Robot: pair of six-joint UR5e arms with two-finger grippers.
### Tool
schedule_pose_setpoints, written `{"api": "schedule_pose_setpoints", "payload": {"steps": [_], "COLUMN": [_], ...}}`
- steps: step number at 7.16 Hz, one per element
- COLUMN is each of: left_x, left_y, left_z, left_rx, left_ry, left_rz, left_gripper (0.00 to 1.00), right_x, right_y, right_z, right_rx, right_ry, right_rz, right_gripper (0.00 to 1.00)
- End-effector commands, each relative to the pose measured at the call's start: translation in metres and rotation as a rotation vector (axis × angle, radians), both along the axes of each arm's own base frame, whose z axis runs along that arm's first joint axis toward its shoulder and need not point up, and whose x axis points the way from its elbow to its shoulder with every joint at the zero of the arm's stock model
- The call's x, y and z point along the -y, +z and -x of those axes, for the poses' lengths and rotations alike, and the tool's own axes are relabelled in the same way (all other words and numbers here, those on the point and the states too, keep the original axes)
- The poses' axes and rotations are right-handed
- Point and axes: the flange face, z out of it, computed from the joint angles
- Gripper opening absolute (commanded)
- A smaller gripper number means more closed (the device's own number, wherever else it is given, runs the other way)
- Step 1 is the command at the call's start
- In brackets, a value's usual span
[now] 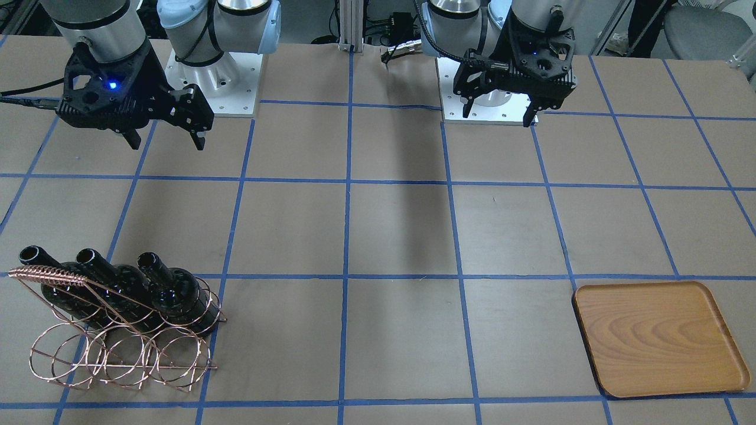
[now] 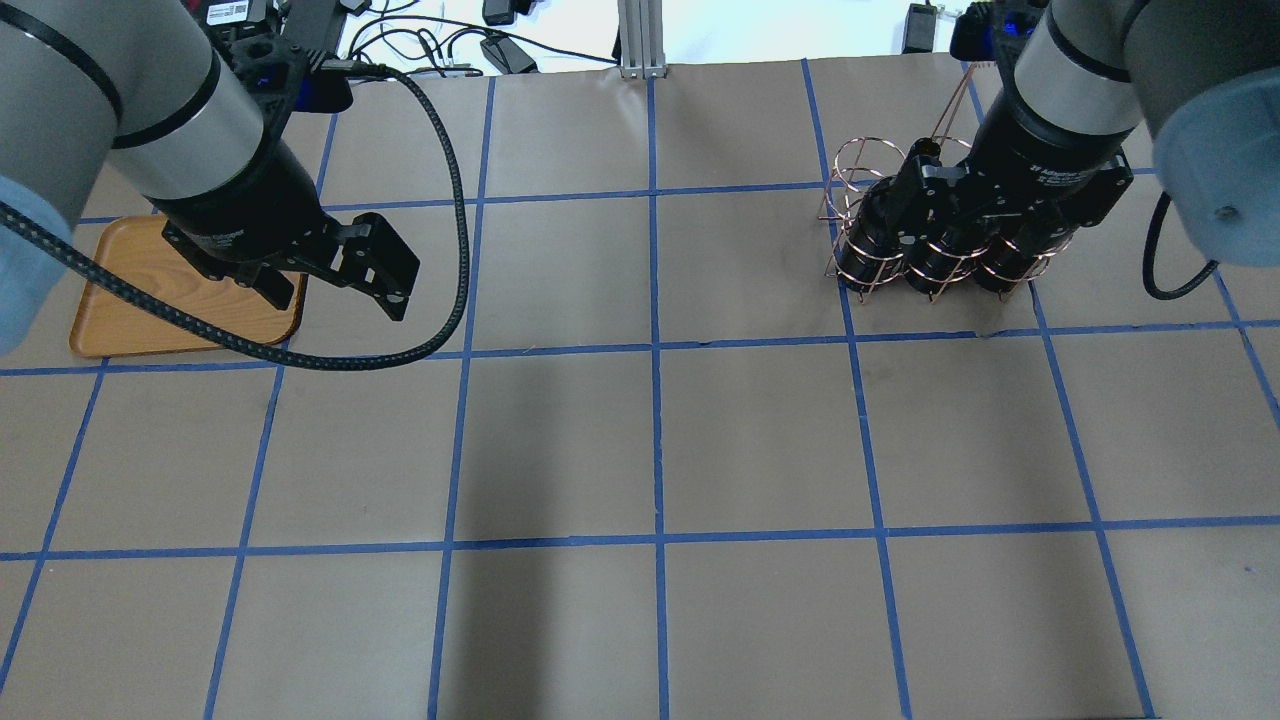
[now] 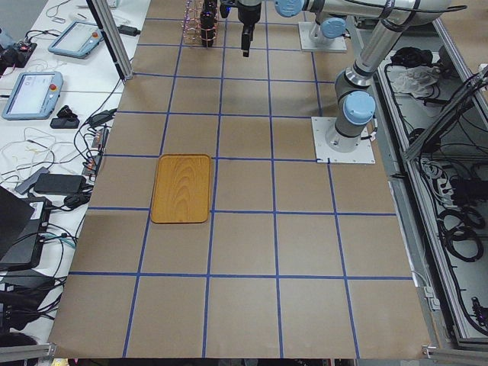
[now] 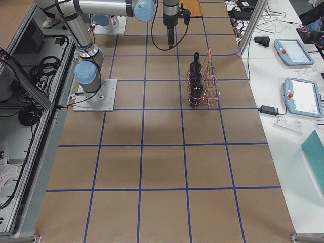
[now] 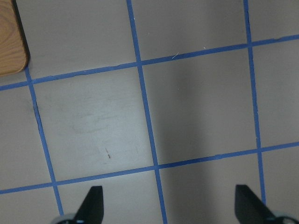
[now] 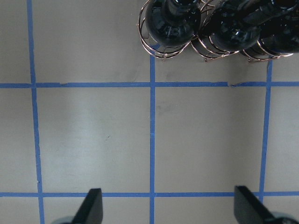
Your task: Take wine from basket and place on tray
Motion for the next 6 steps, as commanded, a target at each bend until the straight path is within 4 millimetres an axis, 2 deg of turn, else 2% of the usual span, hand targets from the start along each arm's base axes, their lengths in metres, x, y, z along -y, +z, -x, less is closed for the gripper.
{"api": "schedule_pose_setpoints", "payload": {"steps": [1, 6], "left_x": [0.0, 0.0], "left_y": [0.0, 0.0], "left_z": [0.0, 0.0], "left_rx": [0.0, 0.0], "left_ry": [0.0, 0.0], "left_rz": [0.0, 0.0], "left_gripper": [1.0, 1.0], "right_x": [0.0003, 0.0006], "right_y": [-0.0004, -0.0019], "right_z": [0.0009, 0.0009], "right_rx": [-0.002, -0.002], "right_ry": [0.004, 0.001], "right_rz": [-0.002, -0.005], "right_gripper": [1.0, 1.0]}}
